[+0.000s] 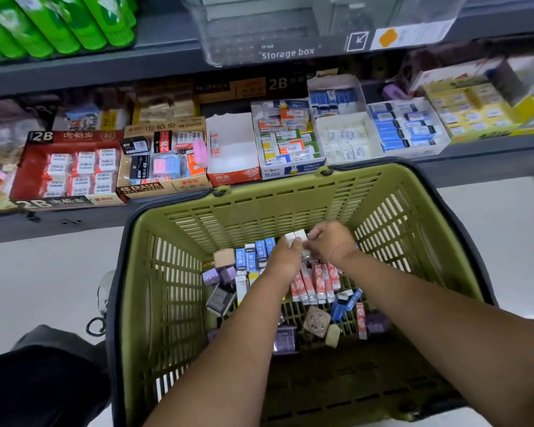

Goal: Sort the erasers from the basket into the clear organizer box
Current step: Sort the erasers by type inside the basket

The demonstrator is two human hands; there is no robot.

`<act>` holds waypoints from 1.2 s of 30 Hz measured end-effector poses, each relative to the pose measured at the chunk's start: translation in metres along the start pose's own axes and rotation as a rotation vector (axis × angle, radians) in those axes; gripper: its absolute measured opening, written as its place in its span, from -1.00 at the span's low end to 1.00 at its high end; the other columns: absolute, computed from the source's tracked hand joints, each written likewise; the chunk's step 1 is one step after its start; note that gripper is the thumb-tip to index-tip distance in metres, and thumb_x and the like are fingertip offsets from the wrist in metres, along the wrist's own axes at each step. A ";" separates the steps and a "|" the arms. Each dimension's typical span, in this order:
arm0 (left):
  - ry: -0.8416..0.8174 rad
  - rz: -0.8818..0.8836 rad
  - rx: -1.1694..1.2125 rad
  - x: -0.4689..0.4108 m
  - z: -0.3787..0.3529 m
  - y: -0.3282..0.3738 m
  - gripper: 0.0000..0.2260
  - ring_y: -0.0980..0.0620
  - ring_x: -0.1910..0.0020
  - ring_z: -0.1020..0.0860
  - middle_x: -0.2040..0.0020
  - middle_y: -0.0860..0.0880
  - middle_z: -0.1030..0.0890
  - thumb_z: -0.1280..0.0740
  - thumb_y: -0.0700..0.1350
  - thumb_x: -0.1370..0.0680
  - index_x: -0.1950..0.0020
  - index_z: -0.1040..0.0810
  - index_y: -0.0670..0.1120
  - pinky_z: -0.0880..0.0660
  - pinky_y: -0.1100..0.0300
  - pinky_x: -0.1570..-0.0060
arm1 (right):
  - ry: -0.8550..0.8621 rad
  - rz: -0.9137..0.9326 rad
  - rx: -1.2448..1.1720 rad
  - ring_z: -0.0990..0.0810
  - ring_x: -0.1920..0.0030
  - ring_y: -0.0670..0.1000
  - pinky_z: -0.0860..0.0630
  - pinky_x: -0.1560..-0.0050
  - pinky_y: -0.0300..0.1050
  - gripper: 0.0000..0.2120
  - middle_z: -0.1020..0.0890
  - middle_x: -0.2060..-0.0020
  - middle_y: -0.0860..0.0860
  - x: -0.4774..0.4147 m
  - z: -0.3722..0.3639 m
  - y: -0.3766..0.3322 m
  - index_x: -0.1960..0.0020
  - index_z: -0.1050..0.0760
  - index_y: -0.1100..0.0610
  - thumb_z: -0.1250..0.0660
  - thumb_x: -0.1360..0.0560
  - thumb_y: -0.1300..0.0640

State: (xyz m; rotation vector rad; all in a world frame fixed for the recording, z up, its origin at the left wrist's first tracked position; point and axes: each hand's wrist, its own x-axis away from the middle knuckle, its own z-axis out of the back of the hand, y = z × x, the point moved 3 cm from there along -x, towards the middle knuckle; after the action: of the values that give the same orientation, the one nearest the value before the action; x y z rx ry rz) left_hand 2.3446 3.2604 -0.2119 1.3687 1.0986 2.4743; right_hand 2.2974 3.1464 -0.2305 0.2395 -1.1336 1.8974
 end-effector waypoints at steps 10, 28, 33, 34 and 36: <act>0.277 -0.305 -0.304 0.025 0.052 -0.044 -0.72 -0.11 -0.11 -0.56 -0.10 -0.12 -0.61 -0.33 -0.01 -0.57 -0.17 -0.59 -0.17 -0.44 0.15 -0.05 | -0.372 -0.503 -0.034 -0.65 0.15 0.10 -0.60 0.41 -0.19 -0.61 -0.60 0.08 0.26 0.045 0.046 0.058 -0.22 -0.41 0.37 -0.40 -0.49 0.20; 0.088 -0.114 -0.767 0.038 0.047 -0.117 -0.31 -0.10 -0.54 -0.06 -0.59 -0.04 0.13 -0.13 0.21 -0.60 -0.59 0.13 0.00 -0.13 -0.05 -0.44 | -0.311 -0.409 0.078 -0.64 0.13 0.13 -0.62 0.21 -0.06 -0.17 -0.43 -0.31 0.22 0.059 0.016 0.102 -0.49 -0.01 0.08 -0.46 -0.43 0.01; 0.098 -0.127 -0.775 0.034 0.046 -0.119 -0.30 -0.11 -0.54 -0.06 -0.59 -0.06 0.12 -0.12 0.23 -0.60 -0.59 0.15 0.00 -0.20 -0.04 -0.40 | -0.459 -0.266 0.235 -0.61 0.12 0.07 -0.62 0.26 -0.12 -0.25 -0.44 -0.20 0.19 0.060 0.012 0.104 -0.46 -0.09 -0.07 -0.45 -0.42 -0.06; 0.096 -0.127 -0.774 0.033 0.045 -0.119 -0.30 -0.12 -0.54 -0.06 -0.59 -0.06 0.12 -0.12 0.23 -0.60 -0.59 0.16 0.01 -0.21 -0.05 -0.39 | -0.497 -0.276 0.233 -0.61 0.12 0.06 -0.62 0.27 -0.13 -0.21 -0.43 -0.23 0.19 0.061 0.011 0.104 -0.47 -0.07 -0.09 -0.45 -0.41 -0.09; 0.095 -0.127 -0.769 0.033 0.044 -0.118 -0.29 -0.13 -0.54 -0.08 -0.59 -0.06 0.12 -0.12 0.24 -0.59 -0.58 0.16 0.01 -0.21 -0.04 -0.39 | -0.544 -0.273 0.233 -0.59 0.12 0.02 -0.62 0.27 -0.13 -0.15 -0.41 -0.18 0.15 0.062 0.011 0.102 -0.47 -0.05 -0.13 -0.48 -0.35 -0.15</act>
State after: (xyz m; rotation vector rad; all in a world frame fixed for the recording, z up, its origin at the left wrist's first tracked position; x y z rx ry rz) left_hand 2.3313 3.3845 -0.2499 0.9137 0.1616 2.4620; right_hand 2.1796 3.1555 -0.2529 1.0379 -1.1462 1.7588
